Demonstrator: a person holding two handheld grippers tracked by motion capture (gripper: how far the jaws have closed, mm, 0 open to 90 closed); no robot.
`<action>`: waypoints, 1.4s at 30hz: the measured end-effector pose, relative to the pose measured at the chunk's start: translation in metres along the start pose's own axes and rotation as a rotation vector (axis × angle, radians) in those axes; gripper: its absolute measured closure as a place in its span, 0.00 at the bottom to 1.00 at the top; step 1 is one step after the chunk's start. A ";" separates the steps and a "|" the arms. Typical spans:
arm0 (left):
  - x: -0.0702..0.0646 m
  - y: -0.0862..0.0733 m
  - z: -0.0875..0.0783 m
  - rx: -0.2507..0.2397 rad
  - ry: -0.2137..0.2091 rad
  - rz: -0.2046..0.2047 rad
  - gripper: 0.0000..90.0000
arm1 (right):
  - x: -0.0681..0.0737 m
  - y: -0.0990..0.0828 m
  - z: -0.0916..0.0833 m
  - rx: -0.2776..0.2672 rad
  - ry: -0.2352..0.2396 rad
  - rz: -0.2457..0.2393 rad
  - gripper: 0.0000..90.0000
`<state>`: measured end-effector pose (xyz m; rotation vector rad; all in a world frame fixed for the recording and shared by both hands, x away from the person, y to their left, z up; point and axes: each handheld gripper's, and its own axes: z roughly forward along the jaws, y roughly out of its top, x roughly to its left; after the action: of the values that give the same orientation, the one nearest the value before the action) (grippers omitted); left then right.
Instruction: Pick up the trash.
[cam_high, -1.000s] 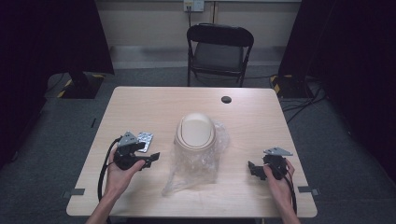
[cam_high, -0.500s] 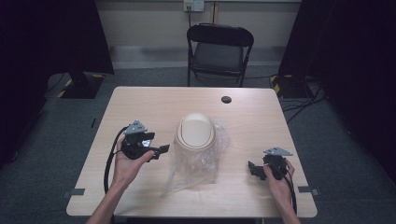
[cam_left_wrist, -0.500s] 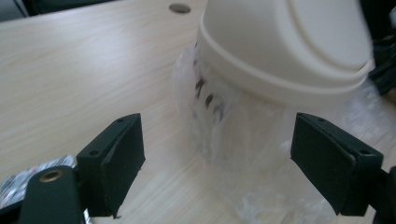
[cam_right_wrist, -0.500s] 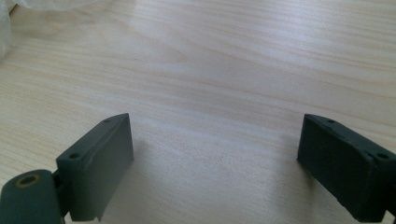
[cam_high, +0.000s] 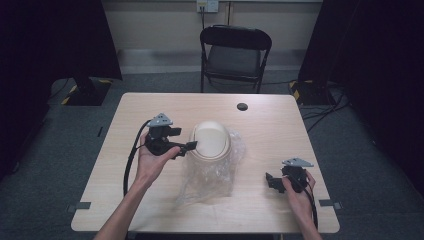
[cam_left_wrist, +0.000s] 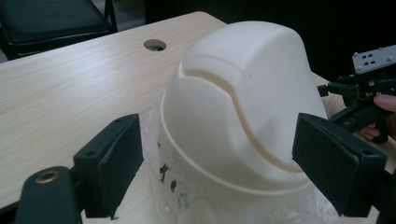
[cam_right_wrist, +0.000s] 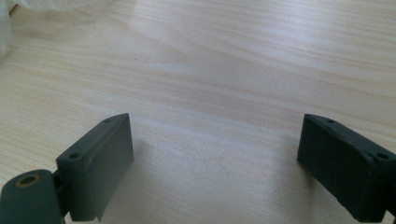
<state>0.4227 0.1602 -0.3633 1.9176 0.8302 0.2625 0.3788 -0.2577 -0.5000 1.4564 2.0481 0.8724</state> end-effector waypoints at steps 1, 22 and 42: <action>-0.001 0.001 0.003 0.007 0.012 0.007 0.18 | 0.000 0.000 0.000 0.000 0.000 0.000 0.11; 0.019 0.001 0.037 0.099 0.042 0.019 0.16 | 0.000 0.000 0.000 0.000 0.000 -0.001 0.11; 0.025 0.000 0.031 0.048 0.024 -0.004 0.18 | 0.000 0.000 0.000 0.000 0.000 0.000 0.11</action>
<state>0.4574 0.1545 -0.3822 1.9603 0.8628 0.2661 0.3789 -0.2577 -0.5000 1.4563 2.0484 0.8728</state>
